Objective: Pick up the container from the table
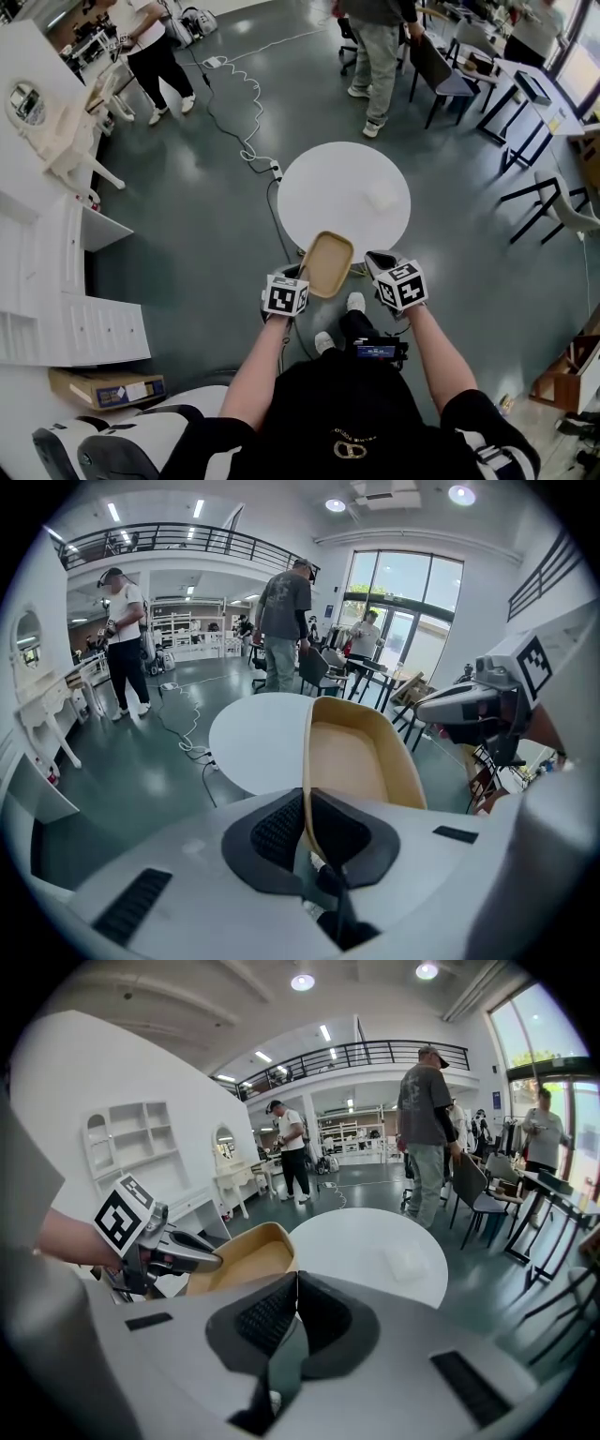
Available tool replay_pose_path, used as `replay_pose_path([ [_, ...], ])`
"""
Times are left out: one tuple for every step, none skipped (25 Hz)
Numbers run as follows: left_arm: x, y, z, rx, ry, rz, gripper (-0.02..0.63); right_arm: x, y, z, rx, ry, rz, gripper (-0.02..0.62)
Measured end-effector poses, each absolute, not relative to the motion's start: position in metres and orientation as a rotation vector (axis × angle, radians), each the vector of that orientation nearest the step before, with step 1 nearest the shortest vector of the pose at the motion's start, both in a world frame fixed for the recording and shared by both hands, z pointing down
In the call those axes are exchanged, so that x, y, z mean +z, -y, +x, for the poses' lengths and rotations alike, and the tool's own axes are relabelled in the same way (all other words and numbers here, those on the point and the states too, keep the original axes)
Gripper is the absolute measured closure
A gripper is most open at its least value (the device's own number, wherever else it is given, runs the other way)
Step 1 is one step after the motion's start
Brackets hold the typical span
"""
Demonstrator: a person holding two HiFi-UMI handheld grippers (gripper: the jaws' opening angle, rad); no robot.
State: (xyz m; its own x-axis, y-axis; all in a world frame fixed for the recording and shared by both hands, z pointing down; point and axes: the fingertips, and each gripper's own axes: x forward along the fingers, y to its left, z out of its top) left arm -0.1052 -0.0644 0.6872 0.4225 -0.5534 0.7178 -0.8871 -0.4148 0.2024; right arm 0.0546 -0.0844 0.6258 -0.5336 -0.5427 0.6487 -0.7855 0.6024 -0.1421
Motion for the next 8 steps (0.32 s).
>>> replay_pose_path([
  [0.6868, 0.0654, -0.1039, 0.761, 1.212, 2.109, 0.583, 0.6254, 0.0852, 0.0560, 0.573, 2.272, 1.049, 0.529],
  [0.6864, 0.0664, -0.1026, 0.761, 1.212, 2.110, 0.583, 0.6248, 0.0862, 0.0573, 0.572, 2.273, 1.050, 0.529],
  [0.6860, 0.0675, -0.1015, 0.760, 1.212, 2.110, 0.583, 0.6243, 0.0872, 0.0583, 0.571, 2.274, 1.052, 0.529],
  [0.6855, 0.0685, -0.1011, 0.758, 1.213, 2.111, 0.583, 0.6237, 0.0879, 0.0589, 0.570, 2.275, 1.053, 0.529],
  [0.6849, 0.0695, -0.1012, 0.757, 1.214, 2.112, 0.583, 0.6232, 0.0885, 0.0590, 0.569, 2.276, 1.054, 0.529],
  [0.6844, 0.0705, -0.1018, 0.756, 1.216, 2.113, 0.583, 0.6226, 0.0892, 0.0588, 0.567, 2.277, 1.055, 0.529],
  [0.6839, 0.0715, -0.1026, 0.756, 1.217, 2.113, 0.583, 0.6221, 0.0898, 0.0586, 0.566, 2.279, 1.056, 0.529],
  [0.6833, 0.0725, -0.1034, 0.755, 1.219, 2.114, 0.583, 0.6215, 0.0905, 0.0583, 0.565, 2.280, 1.056, 0.529],
])
